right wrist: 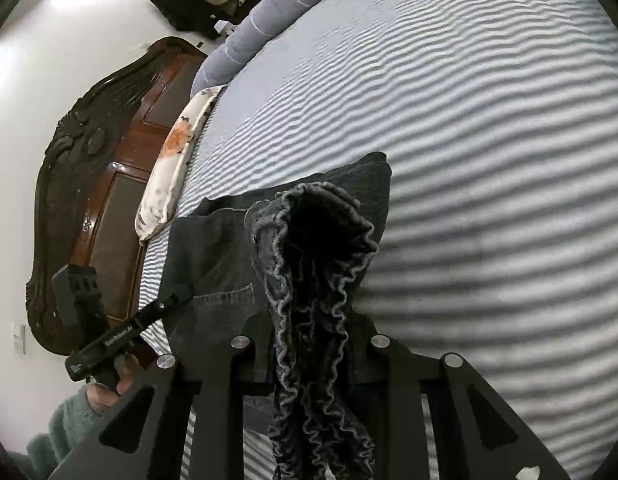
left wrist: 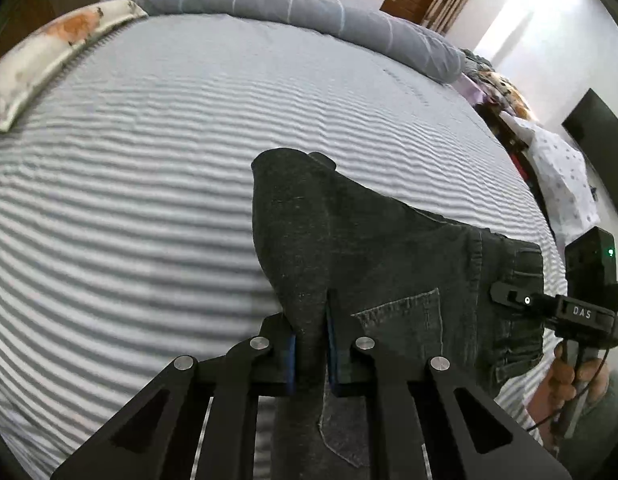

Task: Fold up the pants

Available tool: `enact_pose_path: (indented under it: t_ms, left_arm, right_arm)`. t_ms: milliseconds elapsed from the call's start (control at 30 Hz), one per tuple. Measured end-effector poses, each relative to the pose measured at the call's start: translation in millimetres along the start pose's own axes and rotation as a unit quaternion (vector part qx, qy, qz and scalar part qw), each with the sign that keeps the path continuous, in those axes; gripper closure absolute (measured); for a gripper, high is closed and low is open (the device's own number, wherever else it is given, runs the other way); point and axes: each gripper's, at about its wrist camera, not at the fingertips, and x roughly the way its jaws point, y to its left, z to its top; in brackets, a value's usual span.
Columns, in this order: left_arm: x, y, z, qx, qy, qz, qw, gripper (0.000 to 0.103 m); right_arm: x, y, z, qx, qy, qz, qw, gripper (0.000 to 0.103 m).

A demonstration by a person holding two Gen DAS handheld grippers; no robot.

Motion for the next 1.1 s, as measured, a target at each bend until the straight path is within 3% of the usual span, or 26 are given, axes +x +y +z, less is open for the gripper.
enact_pose_path:
  t_ms: [300, 333, 467, 700, 867, 1100]
  left_arm:
    - [25, 16, 17, 0.015, 0.017, 0.047, 0.9986, 0.091]
    - [30, 17, 16, 0.017, 0.02, 0.055, 0.9981, 0.089]
    - [40, 14, 8, 0.028, 0.018, 0.09, 0.9954, 0.08]
    - [27, 6, -21, 0.056, 0.006, 0.129, 0.99, 0.069]
    - [17, 5, -54, 0.067, 0.008, 0.148, 0.9868, 0.06]
    - [5, -9, -73, 0.068, 0.004, 0.171, 0.9828, 0.059]
  right_arm:
    - [46, 9, 29, -0.006, 0.017, -0.031, 0.999, 0.077]
    - [50, 8, 29, -0.01, 0.019, -0.043, 0.999, 0.075]
    - [54, 9, 22, -0.035, 0.021, -0.116, 0.992, 0.048]
    - [40, 11, -7, -0.071, 0.005, -0.169, 0.983, 0.035]
    - [27, 9, -30, -0.069, -0.015, -0.178, 0.982, 0.033]
    - [13, 30, -45, -0.081, -0.039, -0.212, 0.973, 0.032]
